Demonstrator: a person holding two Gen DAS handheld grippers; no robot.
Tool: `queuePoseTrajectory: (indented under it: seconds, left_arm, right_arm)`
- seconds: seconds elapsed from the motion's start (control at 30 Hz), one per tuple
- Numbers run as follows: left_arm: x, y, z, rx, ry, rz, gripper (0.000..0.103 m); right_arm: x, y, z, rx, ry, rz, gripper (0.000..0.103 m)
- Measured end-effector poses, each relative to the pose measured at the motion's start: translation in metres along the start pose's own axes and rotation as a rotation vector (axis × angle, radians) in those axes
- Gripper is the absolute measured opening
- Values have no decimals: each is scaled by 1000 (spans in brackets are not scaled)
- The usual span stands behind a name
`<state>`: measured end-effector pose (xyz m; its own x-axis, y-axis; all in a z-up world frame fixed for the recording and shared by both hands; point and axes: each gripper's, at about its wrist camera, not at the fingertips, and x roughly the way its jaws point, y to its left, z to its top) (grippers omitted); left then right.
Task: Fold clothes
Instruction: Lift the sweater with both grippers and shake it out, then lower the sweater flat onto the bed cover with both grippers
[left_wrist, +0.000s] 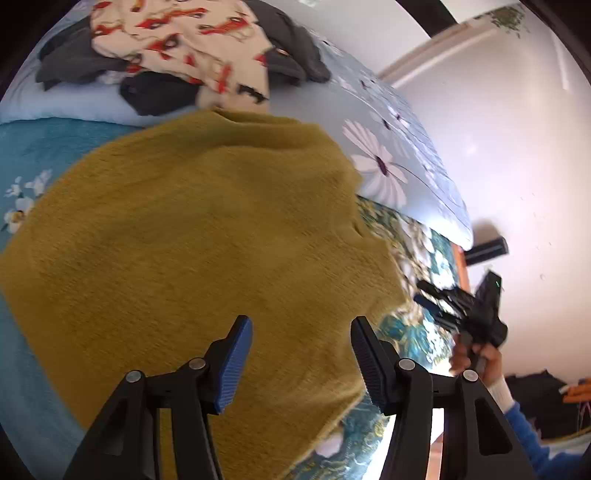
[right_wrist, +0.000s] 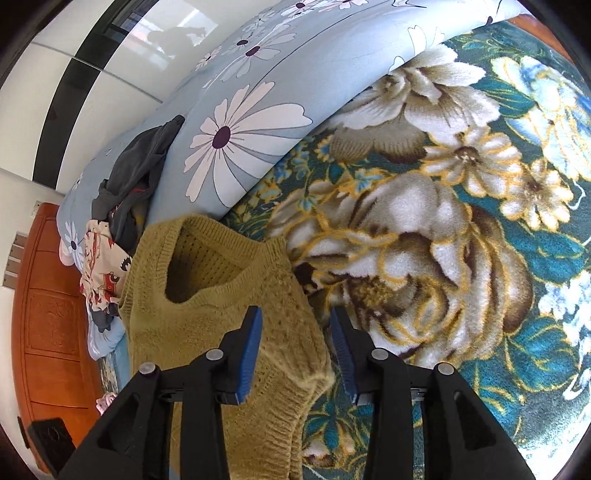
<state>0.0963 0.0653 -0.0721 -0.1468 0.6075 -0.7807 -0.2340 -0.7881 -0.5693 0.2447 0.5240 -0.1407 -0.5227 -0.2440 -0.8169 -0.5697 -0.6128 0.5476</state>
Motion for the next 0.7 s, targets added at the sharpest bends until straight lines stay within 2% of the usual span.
queuePoseTrajectory:
  seconds: [0.07,0.17,0.27,0.33,0.47,0.57,0.63,0.7]
  left_arm:
    - [-10,39,21,-62,-68,105,60]
    - [-17,105,37,-191,-128,236,60]
    - [-15,159,41,-316,-145,281,60]
    - [-17,180,41,-343,-152,297,60]
    - [-6,185,61,-279,-145,299,60]
    - [20,170,84,-160,-64,290,64]
    - [39,158,96,-61,-6,316,65]
    - [55,147,105,30,19,365,66]
  right_arm:
    - [2,-5,-14,5,40,11,53]
    - [9,-10,-30,49,69,38,54]
    - [17,-15,-45,100,92,67,54]
    - [22,-18,-55,134,108,87,55]
    - [32,-24,-74,201,138,126,56]
    - [34,-25,-88,233,158,157,56]
    - [35,-25,-98,255,170,182,56]
    - [36,-25,-111,279,193,197,56]
